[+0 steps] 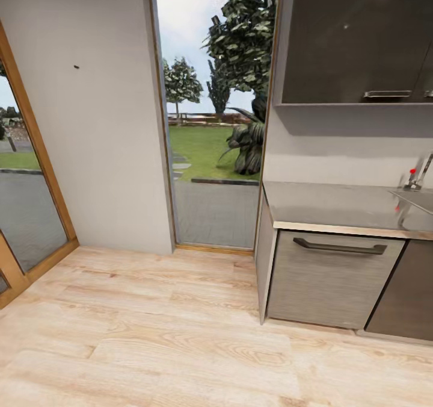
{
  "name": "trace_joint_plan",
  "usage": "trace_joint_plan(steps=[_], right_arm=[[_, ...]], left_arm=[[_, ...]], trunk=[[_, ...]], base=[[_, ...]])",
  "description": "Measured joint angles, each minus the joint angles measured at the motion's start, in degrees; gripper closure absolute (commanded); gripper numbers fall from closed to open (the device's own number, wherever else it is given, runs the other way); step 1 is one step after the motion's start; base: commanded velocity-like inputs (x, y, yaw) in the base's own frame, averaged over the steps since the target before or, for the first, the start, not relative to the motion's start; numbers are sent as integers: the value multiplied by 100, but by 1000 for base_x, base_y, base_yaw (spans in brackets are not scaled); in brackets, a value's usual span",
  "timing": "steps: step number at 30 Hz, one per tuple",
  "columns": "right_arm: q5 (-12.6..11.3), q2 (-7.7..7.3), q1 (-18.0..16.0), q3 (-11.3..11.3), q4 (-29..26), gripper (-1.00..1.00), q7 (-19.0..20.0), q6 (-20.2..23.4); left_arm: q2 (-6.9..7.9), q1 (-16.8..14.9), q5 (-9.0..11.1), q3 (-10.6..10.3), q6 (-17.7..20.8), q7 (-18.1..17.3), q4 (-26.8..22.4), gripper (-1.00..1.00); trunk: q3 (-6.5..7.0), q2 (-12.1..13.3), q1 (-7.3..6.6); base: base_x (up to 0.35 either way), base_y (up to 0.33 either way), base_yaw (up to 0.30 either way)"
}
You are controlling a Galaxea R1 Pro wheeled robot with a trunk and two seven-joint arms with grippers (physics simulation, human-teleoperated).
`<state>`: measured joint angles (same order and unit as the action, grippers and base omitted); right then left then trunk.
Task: Pick up the poster from the kitchen countertop and hang it on one of the wall nails in the kitchen.
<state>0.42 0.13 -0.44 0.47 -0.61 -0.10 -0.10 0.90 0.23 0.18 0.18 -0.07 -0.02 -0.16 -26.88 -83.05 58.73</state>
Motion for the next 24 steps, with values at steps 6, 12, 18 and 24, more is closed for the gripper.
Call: trace_joint_plan(steps=[6,12,18,24], right_arm=[[-4,-29,-198,11,-170,-100,-11,6],[-4,-53,-492,-4,-257,-100,-259,8],[-2,-75,-1010,-3,-625,-100,-446,60],[-8,-67,-2121,-11,-1233,-100,-480,387]], left_arm=[[154,34,20,12,3,8,-29,-100],[200,-184,45,32,12,3,-189,-100],[207,-977,574,226,55,-68,-266,-100],[265,-2393,1223,283,873,-103,-279,-100]], trunk=[[0,0,0],[3,1,0],[3,1,0],[4,1,0]], base=[[0,0,0],[0,0,0],[0,0,0],[0,0,0]])
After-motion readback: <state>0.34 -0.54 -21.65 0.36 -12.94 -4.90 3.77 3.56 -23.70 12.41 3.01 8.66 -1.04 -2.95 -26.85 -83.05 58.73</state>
